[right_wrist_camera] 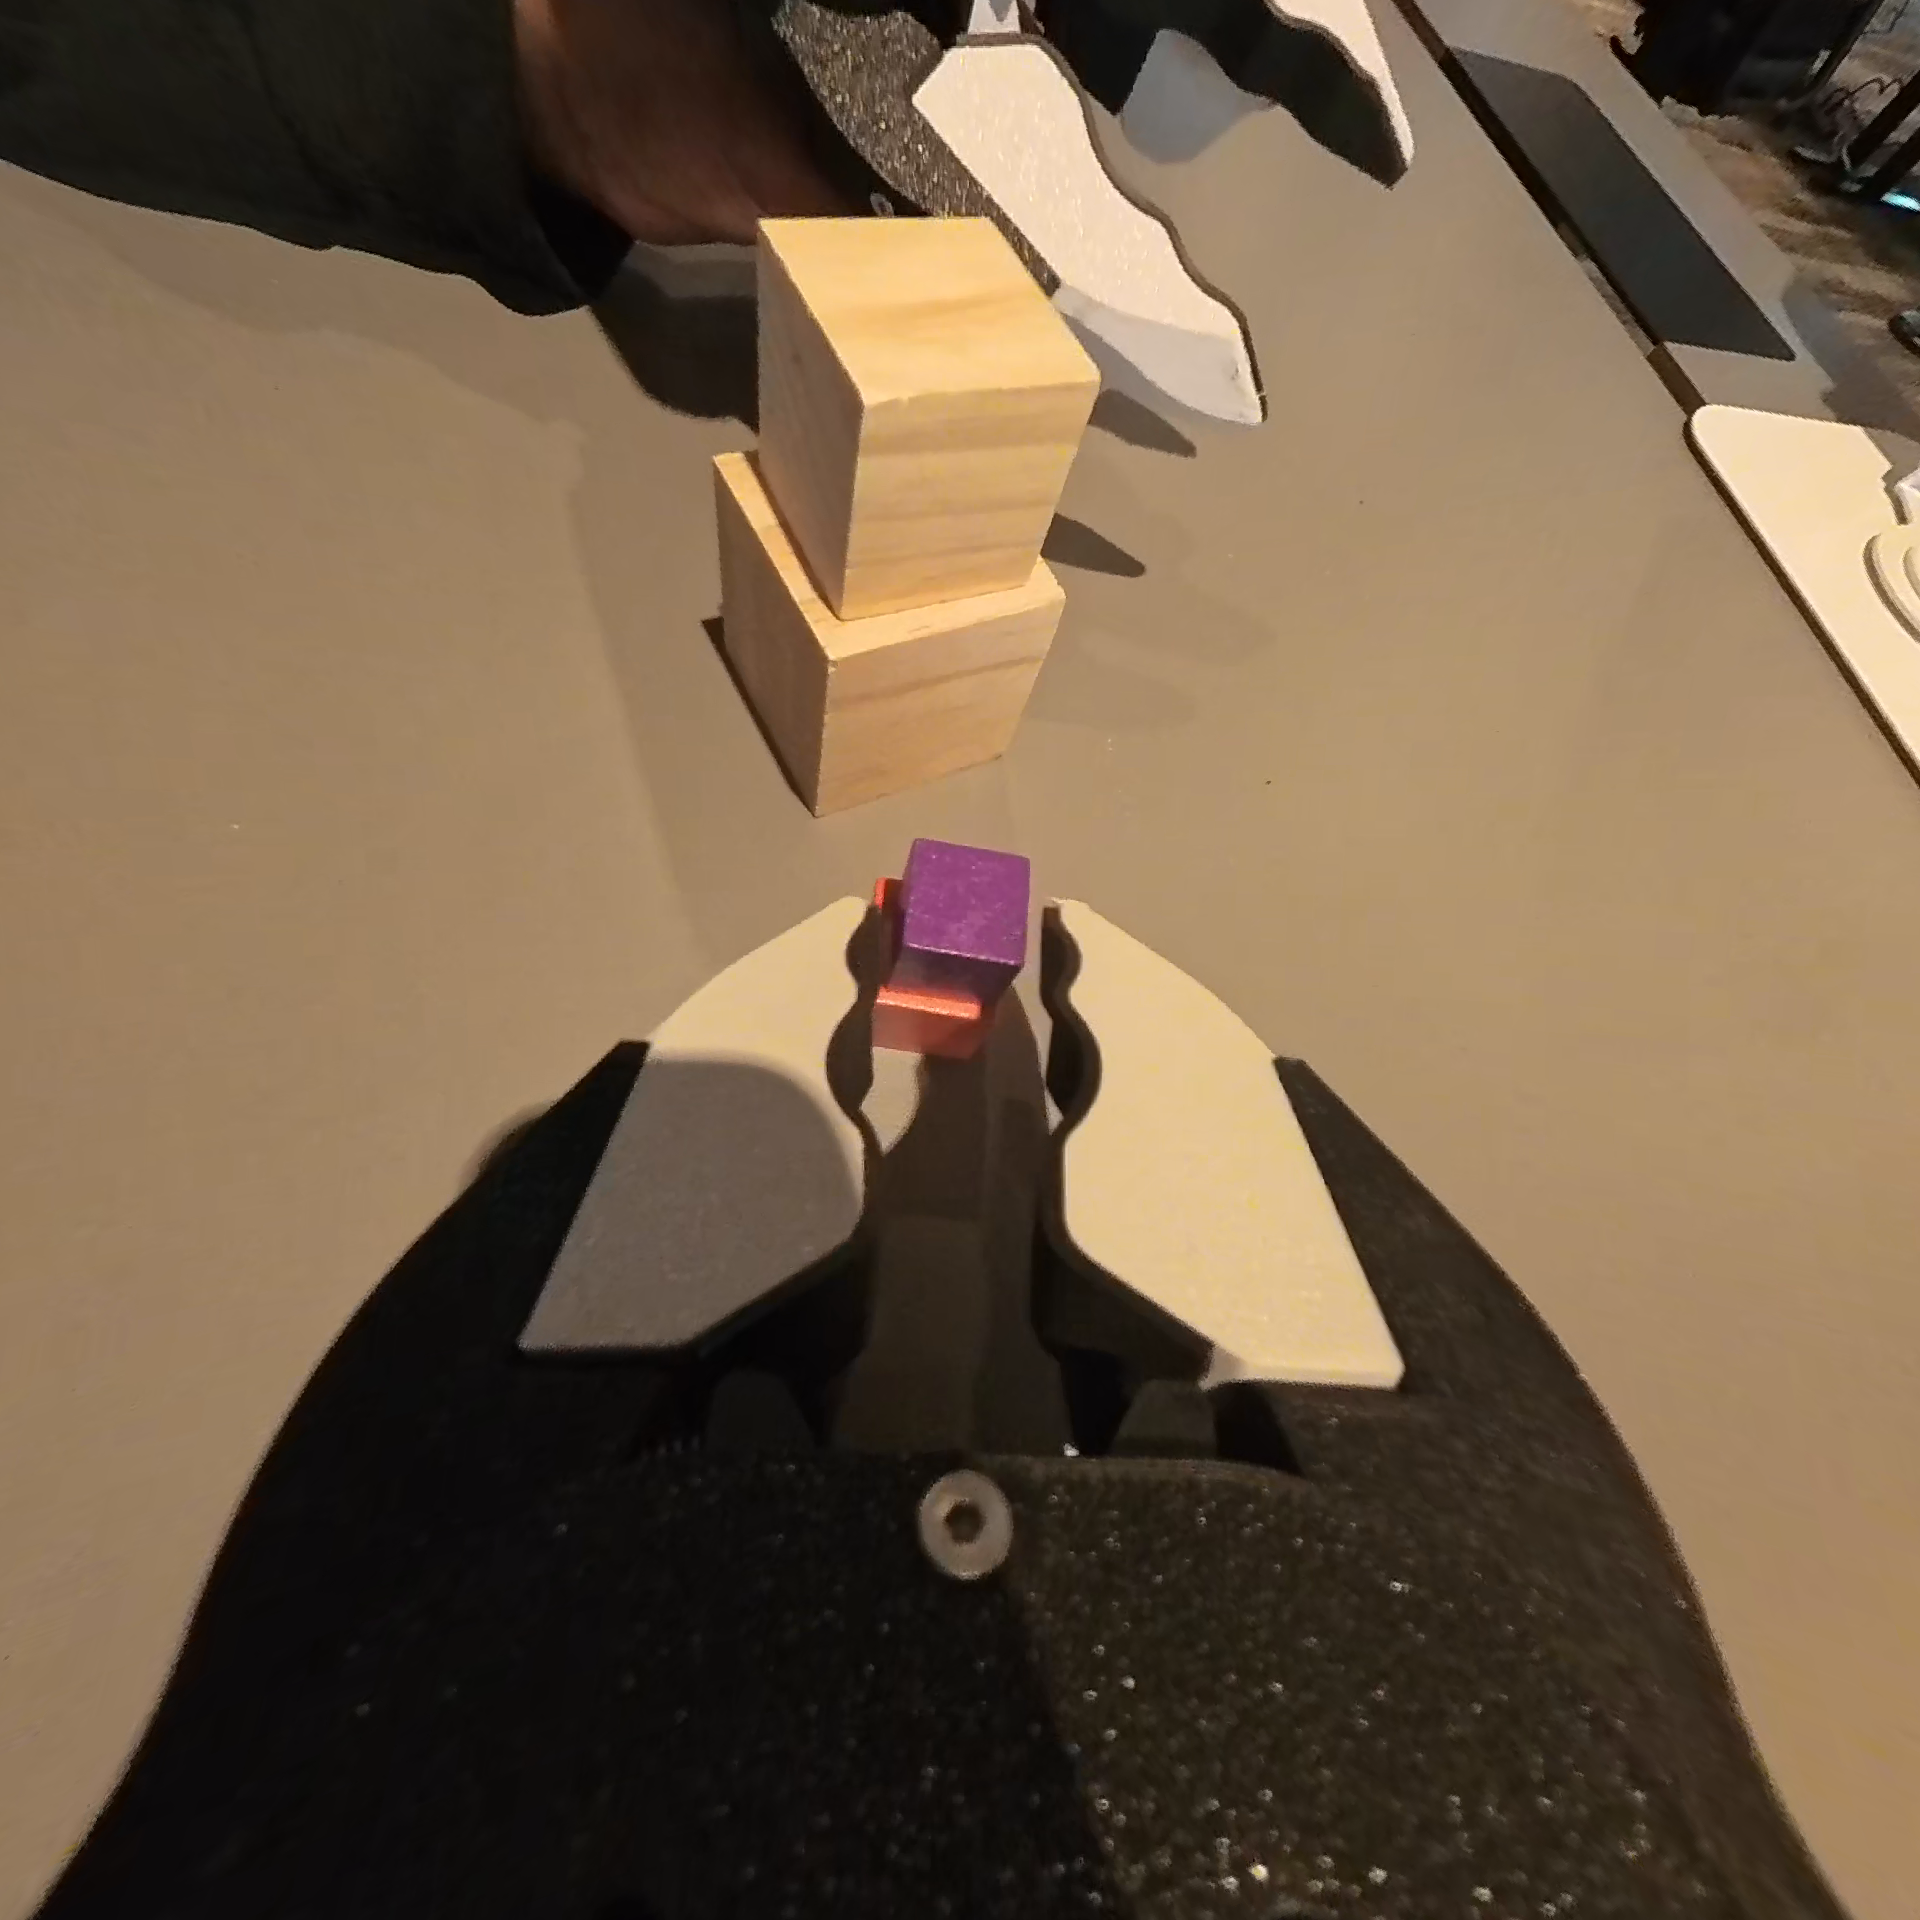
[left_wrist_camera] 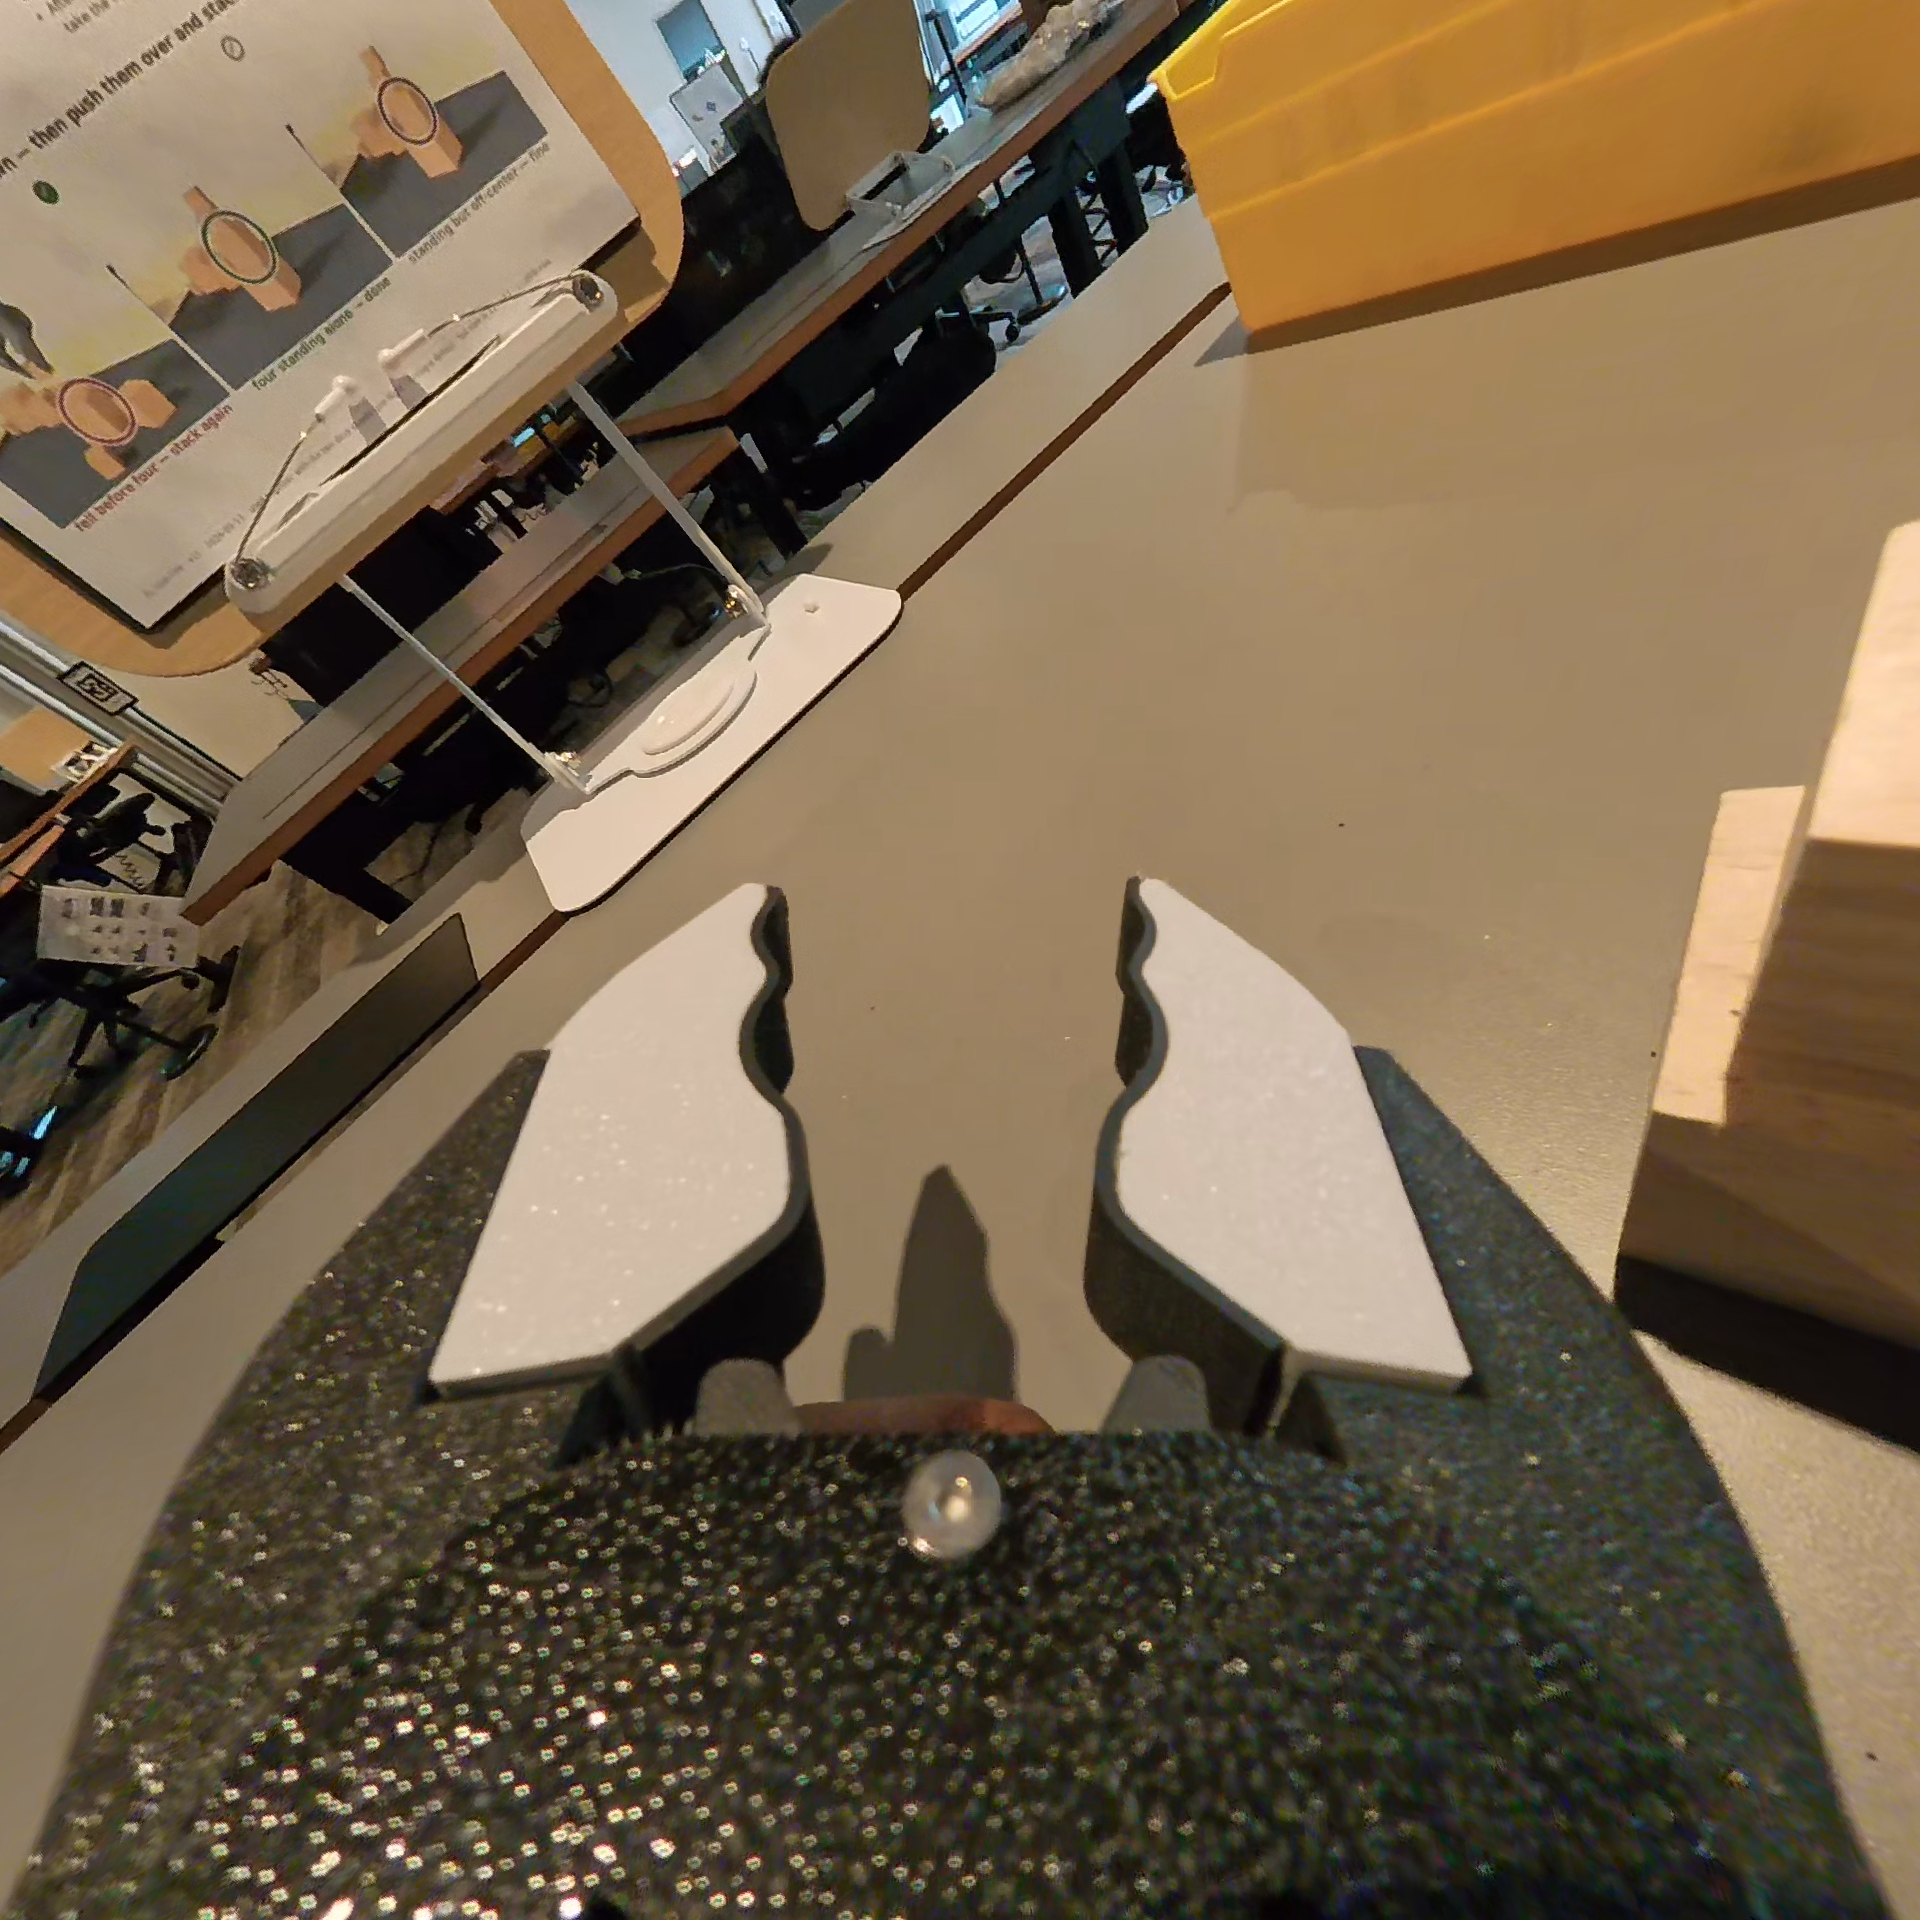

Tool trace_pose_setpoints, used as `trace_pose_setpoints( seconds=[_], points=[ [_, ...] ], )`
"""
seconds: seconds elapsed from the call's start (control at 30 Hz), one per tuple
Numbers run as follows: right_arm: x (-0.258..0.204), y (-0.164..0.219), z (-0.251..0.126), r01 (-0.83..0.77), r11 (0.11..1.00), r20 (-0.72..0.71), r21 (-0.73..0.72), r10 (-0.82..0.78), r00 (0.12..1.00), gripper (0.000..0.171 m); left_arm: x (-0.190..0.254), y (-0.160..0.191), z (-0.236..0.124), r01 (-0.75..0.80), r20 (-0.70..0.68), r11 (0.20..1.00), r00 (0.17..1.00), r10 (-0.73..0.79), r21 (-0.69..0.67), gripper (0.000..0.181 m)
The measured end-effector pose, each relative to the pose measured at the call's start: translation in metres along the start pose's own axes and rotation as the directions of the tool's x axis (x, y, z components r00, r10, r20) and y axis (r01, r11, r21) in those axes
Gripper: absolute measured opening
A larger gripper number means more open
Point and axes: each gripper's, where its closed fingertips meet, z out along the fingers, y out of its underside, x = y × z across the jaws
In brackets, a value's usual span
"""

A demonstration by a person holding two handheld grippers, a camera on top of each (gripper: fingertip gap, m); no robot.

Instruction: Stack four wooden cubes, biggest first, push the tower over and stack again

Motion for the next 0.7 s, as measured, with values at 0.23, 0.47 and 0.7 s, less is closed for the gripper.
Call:
trace_pose_setpoints(
  seconds=[0.23,0.47,0.7],
  points=[
    [0.0006,-0.0002,0.0002,0.007,1.000,-0.010,0.000,-0.007,1.000,0.030,0.0020,0.0008,0.0002,-0.017,-0.004,1.000,1.000,0.017,-0.007,0.059],
    [-0.0004,-0.0004,0.0001,0.014,1.000,-0.011,0.001,-0.014,1.000,0.031,0.0038,0.0013,0.0005,-0.033,-0.007,0.999,0.999,0.033,-0.012,0.057],
    [-0.0042,-0.0004,0.0005,0.040,0.999,-0.003,-0.004,-0.040,0.999,0.038,0.0047,0.0019,0.0008,-0.042,-0.008,0.999,0.999,0.042,-0.017,0.057]
  ],
)
